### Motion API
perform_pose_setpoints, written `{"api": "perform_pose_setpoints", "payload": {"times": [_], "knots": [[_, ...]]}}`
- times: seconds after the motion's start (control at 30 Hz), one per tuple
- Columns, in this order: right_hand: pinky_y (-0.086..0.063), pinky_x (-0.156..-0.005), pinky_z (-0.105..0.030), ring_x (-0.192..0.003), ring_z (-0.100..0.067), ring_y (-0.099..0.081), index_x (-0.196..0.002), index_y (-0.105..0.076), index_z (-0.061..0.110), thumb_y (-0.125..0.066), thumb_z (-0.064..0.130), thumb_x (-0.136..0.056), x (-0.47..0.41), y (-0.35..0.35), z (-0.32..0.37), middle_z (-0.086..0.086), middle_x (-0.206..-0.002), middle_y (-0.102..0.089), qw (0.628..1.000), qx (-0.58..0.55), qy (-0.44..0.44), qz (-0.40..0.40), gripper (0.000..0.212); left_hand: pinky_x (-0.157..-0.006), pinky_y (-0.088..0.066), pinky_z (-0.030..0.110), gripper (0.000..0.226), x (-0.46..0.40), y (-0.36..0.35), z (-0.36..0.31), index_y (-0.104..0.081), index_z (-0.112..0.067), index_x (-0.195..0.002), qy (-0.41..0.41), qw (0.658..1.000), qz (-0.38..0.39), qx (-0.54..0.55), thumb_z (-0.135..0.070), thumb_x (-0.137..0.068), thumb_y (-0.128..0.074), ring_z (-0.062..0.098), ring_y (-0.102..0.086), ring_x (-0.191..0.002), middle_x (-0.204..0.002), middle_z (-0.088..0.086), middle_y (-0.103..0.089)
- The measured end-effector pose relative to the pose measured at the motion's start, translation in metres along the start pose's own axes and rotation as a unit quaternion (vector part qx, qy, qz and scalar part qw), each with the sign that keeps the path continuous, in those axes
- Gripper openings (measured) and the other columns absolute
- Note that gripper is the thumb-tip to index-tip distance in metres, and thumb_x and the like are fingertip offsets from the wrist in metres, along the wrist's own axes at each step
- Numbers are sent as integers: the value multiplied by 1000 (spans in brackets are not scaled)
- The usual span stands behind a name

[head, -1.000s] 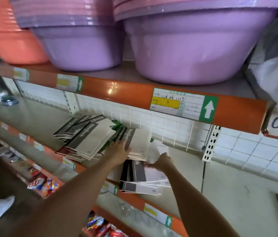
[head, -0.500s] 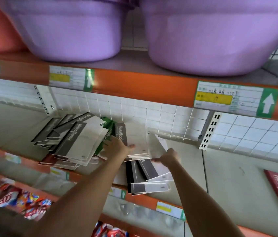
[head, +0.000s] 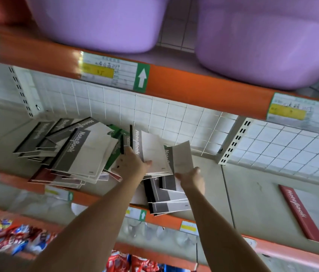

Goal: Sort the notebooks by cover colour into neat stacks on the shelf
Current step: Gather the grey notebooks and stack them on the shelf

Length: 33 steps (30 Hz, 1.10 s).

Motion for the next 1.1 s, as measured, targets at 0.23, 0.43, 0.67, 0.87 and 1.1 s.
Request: {"api": "perform_pose_setpoints", "payload": {"times": [0.23,0.43,0.67,0.87,1.1], "knots": [[-44,-70,-37,-95,-36,-65,-108,-43,16,-68,40,-88,16,-9,-2,-14,-103,-68,997,45,39,-57,40,-105,-30,56,84,10,-12,1,-29,-21,-147,-77,994,-61,47,-43,-80,-76,34,-46,-131,-146,6,-51],[-42,-77,-34,-104,-35,-62,-116,-55,18,-50,31,-99,21,-6,-14,-16,-112,-68,996,61,33,-57,22,-95,-38,54,65,15,-14,-1,-41,-21,-125,-139,985,-96,43,-31,-76,-82,32,-62,-113,-117,7,-70],[-50,-69,-41,-74,-26,-57,-108,-65,2,-55,9,-93,19,45,-47,-10,-82,-63,991,-131,33,-16,20,-82,-54,43,41,49,3,-30,-40,-15,-128,-166,986,-23,27,-6,-92,-55,36,-64,-99,-106,15,-68],[-51,-73,-36,-89,-37,-66,-95,-66,9,-53,11,-88,28,113,-101,-14,-90,-68,989,-120,28,-78,14,-47,-49,31,40,116,-14,-70,-41,-15,-129,-167,975,76,125,-6,-91,-52,27,-60,-69,-113,17,-64],[-43,-72,-35,-93,-37,-63,-109,-64,10,-49,14,-89,50,203,-207,-18,-104,-70,977,-144,-2,-157,25,-42,-55,40,50,212,-52,-114,-27,-16,-141,-150,961,149,180,-5,-95,-44,31,-63,-60,-117,15,-56]]}}
Point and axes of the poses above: each hand's wrist, its own x-axis away from the middle knuckle, its own y-axis out of the back of the hand, z = x × y, the point moved 1 cm from there along -x, towards the middle knuckle
